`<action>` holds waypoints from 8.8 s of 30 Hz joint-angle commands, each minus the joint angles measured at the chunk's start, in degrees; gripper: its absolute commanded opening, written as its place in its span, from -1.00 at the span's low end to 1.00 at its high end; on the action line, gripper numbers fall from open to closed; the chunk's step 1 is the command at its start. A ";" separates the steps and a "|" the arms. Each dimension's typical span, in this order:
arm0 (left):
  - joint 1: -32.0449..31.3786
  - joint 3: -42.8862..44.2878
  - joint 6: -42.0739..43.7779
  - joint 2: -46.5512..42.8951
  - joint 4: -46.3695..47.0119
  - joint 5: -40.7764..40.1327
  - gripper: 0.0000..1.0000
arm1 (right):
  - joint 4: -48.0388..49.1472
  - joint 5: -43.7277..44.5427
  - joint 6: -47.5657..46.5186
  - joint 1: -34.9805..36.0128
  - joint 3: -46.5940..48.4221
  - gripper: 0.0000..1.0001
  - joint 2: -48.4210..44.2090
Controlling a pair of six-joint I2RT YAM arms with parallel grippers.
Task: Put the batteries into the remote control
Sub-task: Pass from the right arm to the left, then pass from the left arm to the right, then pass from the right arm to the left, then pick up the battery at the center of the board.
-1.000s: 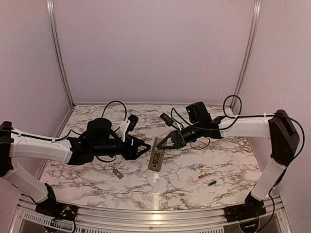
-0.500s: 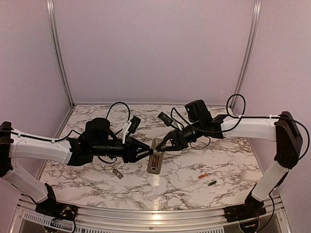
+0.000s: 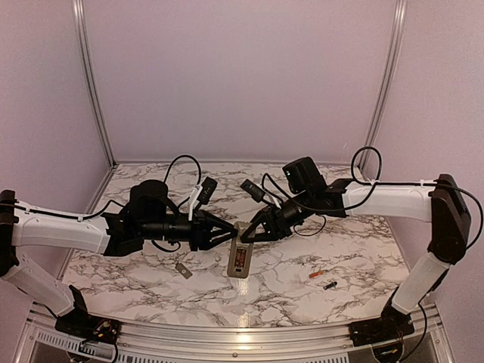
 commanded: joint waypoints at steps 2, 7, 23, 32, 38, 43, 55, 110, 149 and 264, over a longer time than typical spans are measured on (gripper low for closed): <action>0.17 0.97 -1.73 0.48 3.25 4.44 -0.27 | -0.24 -1.06 -1.29 0.39 2.06 -1.00 -1.89; 0.19 1.97 -2.17 1.65 3.81 5.12 -0.27 | -0.09 -1.33 -1.72 0.75 2.03 -1.00 -2.07; 0.20 3.12 -5.43 4.97 8.27 8.14 -0.43 | -0.95 -0.68 -2.58 1.65 2.73 -1.00 -1.46; 0.29 2.60 -6.26 4.31 9.82 9.61 -0.82 | -1.53 1.04 -2.12 1.55 3.15 -0.78 -1.10; 1.83 0.00 -8.86 1.99 14.31 10.02 -1.00 | 0.05 0.21 0.58 -0.31 2.52 -0.14 -1.54; 3.28 -1.85 -10.28 -0.50 17.01 9.26 -1.00 | 6.19 -1.04 5.76 -2.69 -0.48 0.30 -2.72; 4.76 -6.57 -15.75 -4.32 27.44 2.85 -1.00 | 13.62 -4.11 9.53 -0.01 -1.05 0.46 -3.10; 4.78 -9.58 -19.90 -2.03 34.25 3.74 -0.22 | 6.81 -4.60 8.14 3.27 5.03 -0.86 1.83; 6.53 -8.44 -18.62 -4.68 19.66 8.95 -1.00 | -21.12 5.70 -6.51 1.29 15.28 0.15 2.53; 10.89 -20.31 -22.82 -5.10 42.27 3.78 -1.00 | -49.67 79.88 22.44 12.82 -8.58 -0.15 4.50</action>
